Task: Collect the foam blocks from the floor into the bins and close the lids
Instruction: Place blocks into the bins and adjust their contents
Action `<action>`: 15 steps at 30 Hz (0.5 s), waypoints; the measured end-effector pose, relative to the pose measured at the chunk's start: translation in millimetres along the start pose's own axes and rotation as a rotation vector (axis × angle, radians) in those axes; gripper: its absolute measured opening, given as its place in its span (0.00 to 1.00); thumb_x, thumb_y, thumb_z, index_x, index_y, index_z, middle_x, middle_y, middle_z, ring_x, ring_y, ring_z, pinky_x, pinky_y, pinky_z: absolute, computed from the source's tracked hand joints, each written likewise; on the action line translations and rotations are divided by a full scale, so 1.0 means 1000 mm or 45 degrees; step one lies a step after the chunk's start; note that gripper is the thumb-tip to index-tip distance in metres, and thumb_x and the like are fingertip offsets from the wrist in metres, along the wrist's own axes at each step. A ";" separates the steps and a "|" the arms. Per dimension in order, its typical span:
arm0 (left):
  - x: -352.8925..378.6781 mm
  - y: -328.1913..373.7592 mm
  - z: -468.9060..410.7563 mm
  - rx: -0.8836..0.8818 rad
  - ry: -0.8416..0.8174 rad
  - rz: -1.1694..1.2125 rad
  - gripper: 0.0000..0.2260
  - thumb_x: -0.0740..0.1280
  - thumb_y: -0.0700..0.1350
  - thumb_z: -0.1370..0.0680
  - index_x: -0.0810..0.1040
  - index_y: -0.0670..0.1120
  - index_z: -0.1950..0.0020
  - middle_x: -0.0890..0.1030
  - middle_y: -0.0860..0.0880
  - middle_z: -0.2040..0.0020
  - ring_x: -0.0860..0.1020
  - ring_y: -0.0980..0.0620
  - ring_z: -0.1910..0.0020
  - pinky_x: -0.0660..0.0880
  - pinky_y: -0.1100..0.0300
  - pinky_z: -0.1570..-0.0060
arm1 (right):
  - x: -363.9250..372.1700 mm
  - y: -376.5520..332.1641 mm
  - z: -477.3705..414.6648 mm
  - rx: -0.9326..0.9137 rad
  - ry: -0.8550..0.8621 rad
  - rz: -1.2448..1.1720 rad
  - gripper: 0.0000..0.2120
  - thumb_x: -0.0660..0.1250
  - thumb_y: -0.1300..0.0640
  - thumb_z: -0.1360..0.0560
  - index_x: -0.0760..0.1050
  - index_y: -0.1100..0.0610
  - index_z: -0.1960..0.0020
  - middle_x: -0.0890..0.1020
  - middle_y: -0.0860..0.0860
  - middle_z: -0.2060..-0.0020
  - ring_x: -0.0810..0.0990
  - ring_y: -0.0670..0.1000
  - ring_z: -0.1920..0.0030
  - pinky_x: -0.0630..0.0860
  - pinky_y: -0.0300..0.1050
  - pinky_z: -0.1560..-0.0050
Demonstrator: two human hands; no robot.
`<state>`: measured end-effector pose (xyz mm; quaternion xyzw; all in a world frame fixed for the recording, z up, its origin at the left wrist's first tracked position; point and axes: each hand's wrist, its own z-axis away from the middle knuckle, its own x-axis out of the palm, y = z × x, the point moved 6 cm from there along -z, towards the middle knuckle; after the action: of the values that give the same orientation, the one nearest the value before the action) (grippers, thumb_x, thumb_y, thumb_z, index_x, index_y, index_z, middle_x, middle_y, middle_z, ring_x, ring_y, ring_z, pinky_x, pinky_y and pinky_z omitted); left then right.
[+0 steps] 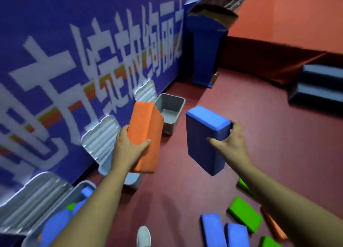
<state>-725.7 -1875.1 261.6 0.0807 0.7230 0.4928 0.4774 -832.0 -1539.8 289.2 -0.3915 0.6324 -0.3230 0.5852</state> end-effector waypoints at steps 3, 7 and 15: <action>-0.055 -0.057 -0.029 -0.110 0.127 0.015 0.39 0.79 0.57 0.37 0.68 0.50 0.31 0.76 0.46 0.37 0.76 0.45 0.40 0.74 0.46 0.39 | 0.090 -0.041 -0.022 -0.096 -0.161 -0.009 0.33 0.79 0.55 0.34 0.64 0.49 0.37 0.76 0.49 0.41 0.76 0.50 0.45 0.74 0.46 0.47; -0.114 -0.128 -0.083 -0.250 0.255 -0.014 0.40 0.80 0.54 0.36 0.68 0.48 0.29 0.75 0.45 0.35 0.75 0.43 0.38 0.73 0.48 0.38 | 0.203 -0.093 -0.052 -0.194 -0.316 -0.044 0.31 0.78 0.58 0.33 0.63 0.47 0.40 0.76 0.49 0.43 0.76 0.49 0.45 0.71 0.42 0.49; -0.166 -0.179 -0.203 -0.311 0.258 -0.074 0.41 0.78 0.57 0.34 0.64 0.47 0.26 0.72 0.45 0.32 0.74 0.43 0.37 0.73 0.47 0.41 | 0.341 -0.157 -0.112 -0.237 -0.455 -0.050 0.32 0.79 0.57 0.33 0.65 0.52 0.35 0.77 0.47 0.43 0.76 0.46 0.48 0.71 0.40 0.50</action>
<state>-731.1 -2191.2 233.4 -0.0489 0.7041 0.5686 0.4225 -927.7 -1919.4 271.2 -0.5072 0.5379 -0.1998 0.6430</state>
